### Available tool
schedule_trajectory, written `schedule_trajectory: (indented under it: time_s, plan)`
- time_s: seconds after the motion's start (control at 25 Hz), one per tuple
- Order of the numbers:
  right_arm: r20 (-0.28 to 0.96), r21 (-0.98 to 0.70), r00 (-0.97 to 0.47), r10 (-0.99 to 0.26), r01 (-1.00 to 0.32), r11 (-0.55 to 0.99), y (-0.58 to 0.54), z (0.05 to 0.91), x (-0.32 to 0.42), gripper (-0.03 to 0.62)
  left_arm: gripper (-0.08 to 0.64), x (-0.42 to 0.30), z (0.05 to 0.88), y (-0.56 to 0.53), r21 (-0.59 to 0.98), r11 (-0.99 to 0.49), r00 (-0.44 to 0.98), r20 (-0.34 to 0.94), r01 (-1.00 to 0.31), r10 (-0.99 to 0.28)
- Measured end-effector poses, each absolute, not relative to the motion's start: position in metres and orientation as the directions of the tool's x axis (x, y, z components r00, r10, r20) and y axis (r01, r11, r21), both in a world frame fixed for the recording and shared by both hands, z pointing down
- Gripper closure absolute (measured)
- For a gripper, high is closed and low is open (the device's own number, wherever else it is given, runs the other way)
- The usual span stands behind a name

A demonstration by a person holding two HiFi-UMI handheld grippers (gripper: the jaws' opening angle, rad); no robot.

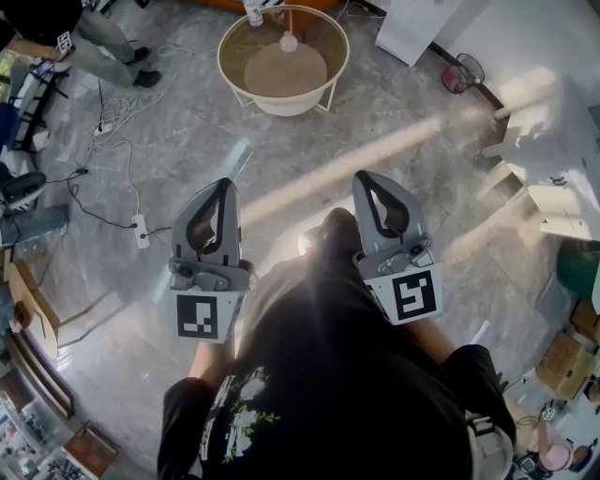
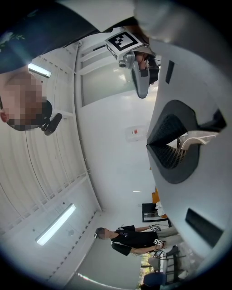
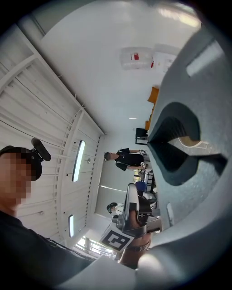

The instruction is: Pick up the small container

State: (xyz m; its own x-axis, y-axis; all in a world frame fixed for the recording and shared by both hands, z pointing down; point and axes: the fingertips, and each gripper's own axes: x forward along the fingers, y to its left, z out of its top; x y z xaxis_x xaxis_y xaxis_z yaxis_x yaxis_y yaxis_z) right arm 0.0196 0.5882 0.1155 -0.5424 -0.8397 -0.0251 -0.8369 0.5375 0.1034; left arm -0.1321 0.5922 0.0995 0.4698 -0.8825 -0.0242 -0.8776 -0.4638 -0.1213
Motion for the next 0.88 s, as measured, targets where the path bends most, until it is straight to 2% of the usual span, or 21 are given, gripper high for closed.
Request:
schedule_trajectory:
  time_s: [0.4,0.88]
  plan:
    - [-0.029,0.112,-0.568,-0.822,-0.819,0.562,0.553,0.115,0.006,0.597,0.563,-0.149,0.1,0.561,-0.138,-0.433,0.44,-0.02,-0.891,-0.898]
    - [-0.029,0.115,-0.568,-0.823,-0.819,0.562,0.47,0.12,0.026,0.597,0.563,-0.127,0.101,0.48,-0.141,-0.434,0.443,-0.031,-0.89,-0.896]
